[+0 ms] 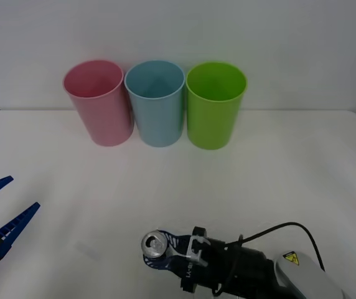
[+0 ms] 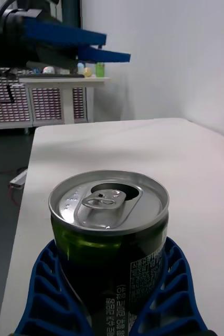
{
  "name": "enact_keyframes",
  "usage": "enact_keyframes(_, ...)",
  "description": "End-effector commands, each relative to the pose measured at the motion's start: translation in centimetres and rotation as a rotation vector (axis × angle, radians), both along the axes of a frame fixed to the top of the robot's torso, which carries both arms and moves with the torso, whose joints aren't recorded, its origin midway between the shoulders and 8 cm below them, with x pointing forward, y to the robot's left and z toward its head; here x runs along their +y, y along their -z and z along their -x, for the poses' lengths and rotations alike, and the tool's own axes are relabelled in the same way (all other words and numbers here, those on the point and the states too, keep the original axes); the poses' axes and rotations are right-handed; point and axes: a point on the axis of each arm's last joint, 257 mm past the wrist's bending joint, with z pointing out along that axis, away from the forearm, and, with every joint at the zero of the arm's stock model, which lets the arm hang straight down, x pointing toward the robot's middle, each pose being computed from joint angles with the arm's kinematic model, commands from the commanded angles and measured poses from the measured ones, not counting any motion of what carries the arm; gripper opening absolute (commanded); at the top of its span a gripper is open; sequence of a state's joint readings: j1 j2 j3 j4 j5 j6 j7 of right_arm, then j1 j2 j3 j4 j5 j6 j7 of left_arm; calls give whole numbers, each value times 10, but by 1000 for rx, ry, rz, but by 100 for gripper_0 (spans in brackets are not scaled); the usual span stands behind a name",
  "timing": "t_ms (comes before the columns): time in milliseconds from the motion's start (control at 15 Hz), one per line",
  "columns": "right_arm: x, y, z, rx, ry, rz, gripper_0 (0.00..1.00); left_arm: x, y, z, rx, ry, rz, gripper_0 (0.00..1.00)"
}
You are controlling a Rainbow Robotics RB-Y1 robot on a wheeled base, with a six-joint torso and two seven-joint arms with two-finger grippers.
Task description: Grasp the object on the table and drop it into the matching bin: aluminum can to the light blue bin, PET bottle to the pink bin.
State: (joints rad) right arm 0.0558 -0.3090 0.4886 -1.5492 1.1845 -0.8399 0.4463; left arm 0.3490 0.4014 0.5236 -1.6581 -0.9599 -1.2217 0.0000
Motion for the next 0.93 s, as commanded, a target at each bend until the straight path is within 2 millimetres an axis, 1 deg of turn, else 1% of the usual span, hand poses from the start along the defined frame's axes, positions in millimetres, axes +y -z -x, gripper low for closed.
enact_keyframes(67, -7, -31, -7, 40, 29, -55, 0, 0, 0, 0, 0, 0, 0, 100)
enact_keyframes(267, -15, -61, -18, 57, 53, -104, 0, 0, 0, 0, 0, 0, 0, 100)
enact_keyframes(667, -29, -138, -43, 76, 98, -232, 0, 0, 0, 0, 0, 0, 0, 100)
enact_keyframes(733, -30, -152, -49, 75, 108, -252, 0, 0, 0, 0, 0, 0, 0, 100)
enact_keyframes(933, -34, -183, -76, 66, 153, -289, 0, 0, 0, 0, 0, 0, 0, 100)
